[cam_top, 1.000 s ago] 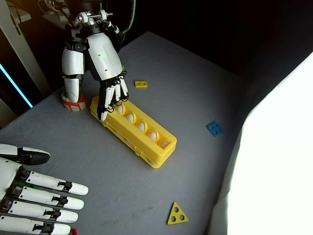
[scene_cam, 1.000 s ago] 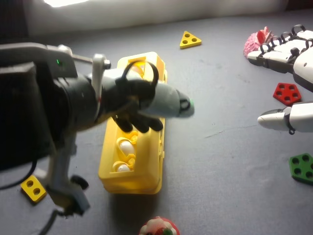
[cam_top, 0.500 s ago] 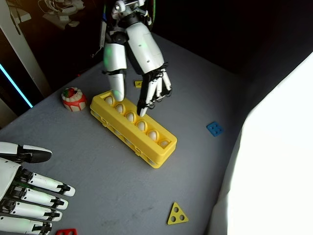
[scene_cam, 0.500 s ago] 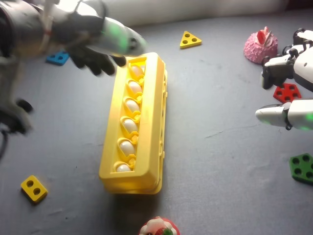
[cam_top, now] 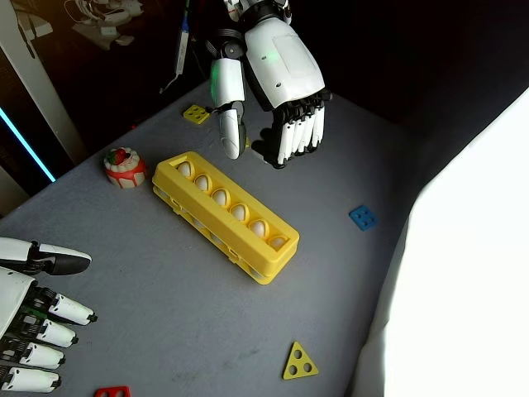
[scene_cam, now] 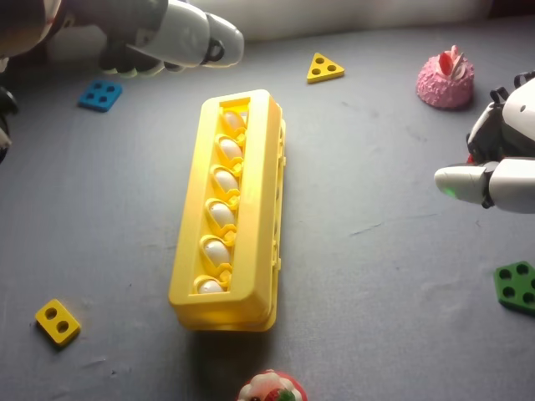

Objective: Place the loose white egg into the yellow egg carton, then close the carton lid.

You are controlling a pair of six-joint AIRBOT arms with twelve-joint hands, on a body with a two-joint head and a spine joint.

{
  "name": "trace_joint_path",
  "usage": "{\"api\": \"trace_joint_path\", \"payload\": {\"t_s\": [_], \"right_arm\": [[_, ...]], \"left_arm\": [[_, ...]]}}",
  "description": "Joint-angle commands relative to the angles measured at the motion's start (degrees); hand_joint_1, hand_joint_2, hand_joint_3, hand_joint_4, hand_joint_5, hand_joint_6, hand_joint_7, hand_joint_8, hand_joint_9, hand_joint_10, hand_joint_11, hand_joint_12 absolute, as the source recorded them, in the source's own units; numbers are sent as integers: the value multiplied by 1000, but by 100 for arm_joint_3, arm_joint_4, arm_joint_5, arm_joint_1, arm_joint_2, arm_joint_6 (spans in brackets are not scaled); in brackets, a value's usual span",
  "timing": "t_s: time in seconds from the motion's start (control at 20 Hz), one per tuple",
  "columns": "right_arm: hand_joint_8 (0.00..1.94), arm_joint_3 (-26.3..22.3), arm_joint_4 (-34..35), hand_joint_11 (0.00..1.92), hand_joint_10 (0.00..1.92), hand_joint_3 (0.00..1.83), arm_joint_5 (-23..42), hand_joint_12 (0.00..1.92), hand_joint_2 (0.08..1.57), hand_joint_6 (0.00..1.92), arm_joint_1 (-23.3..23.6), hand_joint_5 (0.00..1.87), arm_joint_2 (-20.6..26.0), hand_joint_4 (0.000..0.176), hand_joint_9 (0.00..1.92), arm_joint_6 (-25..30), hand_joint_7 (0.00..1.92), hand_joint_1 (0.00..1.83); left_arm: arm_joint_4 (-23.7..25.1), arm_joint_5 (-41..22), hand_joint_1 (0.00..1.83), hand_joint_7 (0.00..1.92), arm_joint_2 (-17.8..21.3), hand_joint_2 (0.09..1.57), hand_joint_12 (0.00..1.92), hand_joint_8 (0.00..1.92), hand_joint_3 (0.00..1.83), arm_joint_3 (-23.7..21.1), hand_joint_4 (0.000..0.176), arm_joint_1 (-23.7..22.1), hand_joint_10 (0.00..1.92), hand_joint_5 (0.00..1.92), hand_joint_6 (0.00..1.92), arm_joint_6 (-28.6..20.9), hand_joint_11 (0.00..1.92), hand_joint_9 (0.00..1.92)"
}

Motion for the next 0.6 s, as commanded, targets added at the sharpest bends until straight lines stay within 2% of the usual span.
{"api": "trace_joint_path", "payload": {"t_s": [0.0, 0.1, 0.2, 0.55], "right_arm": [[1940, -14, -129, 1584, 1921, 4, 615, 1921, 1242, 1915, 62, 1438, 25, 173, 1593, -3, 1557, 60], [1941, -14, -129, 1607, 1921, 7, 619, 1921, 1253, 1921, 62, 1438, 24, 176, 1595, -6, 1558, 51], [1941, -14, -129, 1599, 1921, 8, 625, 1921, 1262, 1921, 63, 1397, 24, 176, 1580, -8, 1543, 63], [1941, -14, -129, 1574, 1921, 9, 636, 1921, 1272, 1921, 64, 1401, 22, 176, 1540, -23, 1509, 67]], "left_arm": [[210, 448, 138, 1279, 48, 1347, 1921, 1921, 1, -26, 0, -84, 1921, 1136, 1921, 41, 1237, 1303], [209, 514, 123, 1337, 59, 1351, 1921, 1921, 2, -129, 0, -101, 1921, 1201, 1921, 149, 1324, 1369], [239, 571, 141, 1346, 79, 1345, 1921, 1921, 0, -229, 0, -68, 1921, 1244, 1921, 151, 1328, 1369], [301, 645, 150, 1333, 120, 1340, 1921, 1921, 0, -267, 0, 8, 1921, 1222, 1921, 152, 1332, 1342]]}}
